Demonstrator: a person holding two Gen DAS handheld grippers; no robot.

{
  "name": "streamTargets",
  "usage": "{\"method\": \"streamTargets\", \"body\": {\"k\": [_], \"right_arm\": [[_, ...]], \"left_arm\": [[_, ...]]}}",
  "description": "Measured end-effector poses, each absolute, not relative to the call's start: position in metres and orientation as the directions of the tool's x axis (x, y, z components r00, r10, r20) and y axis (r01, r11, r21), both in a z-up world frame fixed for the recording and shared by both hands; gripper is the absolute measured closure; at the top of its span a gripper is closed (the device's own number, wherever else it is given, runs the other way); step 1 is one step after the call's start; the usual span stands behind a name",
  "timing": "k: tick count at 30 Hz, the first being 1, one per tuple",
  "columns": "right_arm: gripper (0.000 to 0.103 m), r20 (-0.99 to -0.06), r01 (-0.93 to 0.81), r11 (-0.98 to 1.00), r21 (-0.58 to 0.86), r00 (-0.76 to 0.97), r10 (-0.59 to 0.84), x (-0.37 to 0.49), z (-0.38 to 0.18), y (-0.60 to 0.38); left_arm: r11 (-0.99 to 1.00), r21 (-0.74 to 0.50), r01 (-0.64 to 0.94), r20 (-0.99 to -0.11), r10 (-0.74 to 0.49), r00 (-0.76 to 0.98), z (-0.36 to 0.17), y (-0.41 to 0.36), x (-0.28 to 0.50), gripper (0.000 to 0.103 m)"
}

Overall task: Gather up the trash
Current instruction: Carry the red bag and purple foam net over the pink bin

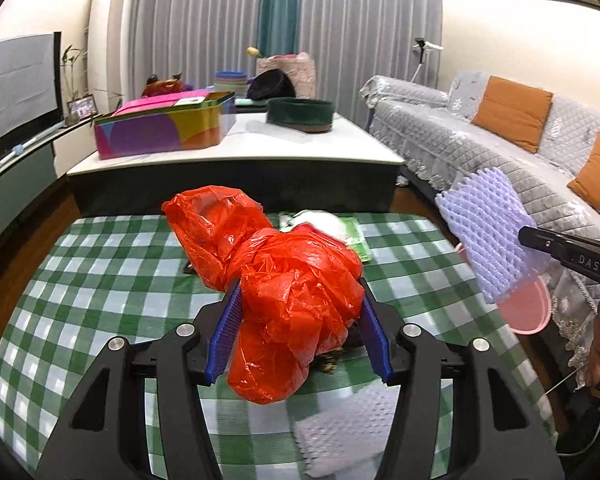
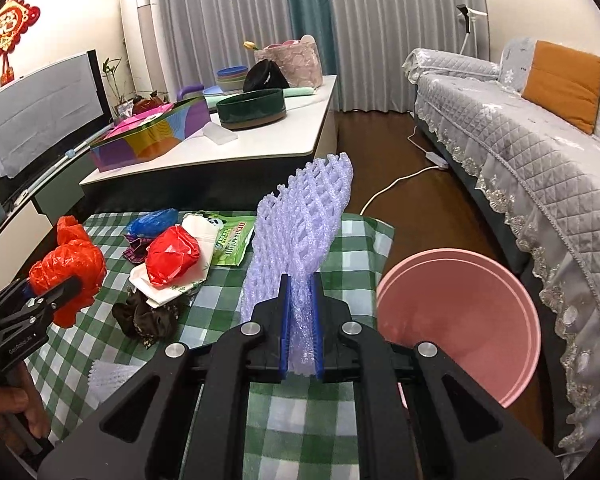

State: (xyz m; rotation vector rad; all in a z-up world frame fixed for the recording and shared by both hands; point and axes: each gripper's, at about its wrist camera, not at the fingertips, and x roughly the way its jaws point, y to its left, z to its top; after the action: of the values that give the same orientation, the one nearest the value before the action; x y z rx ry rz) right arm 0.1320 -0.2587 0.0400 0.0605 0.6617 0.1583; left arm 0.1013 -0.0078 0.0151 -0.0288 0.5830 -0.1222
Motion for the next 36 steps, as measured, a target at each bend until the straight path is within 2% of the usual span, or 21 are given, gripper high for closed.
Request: {"method": "streamTargets", "body": {"k": [17, 26, 36], "right_arm": [[0.093, -0.565, -0.048, 0.999, 0.014, 0.824, 0.047, 0.111, 0.105, -0.348], [0.093, -0.56, 0.061, 0.992, 0.112, 0.828, 0.013, 0.122, 0.083, -0.393], [0.093, -0.568, 0.149, 0.985, 0.086, 0.82, -0.075, 0.129, 0.073, -0.426]], "left_arm": [[0.951, -0.069, 0.3, -0.492, -0.294, 0.82, 0.045, -0.076, 0.105, 0.049], [0.925, -0.05, 0.377, -0.484, -0.353, 0.8, 0.048, -0.124, 0.119, 0.049], [0.875, -0.049, 0.482, -0.497, -0.44, 0.748, 0.039, -0.18, 0.136, 0.049]]}}
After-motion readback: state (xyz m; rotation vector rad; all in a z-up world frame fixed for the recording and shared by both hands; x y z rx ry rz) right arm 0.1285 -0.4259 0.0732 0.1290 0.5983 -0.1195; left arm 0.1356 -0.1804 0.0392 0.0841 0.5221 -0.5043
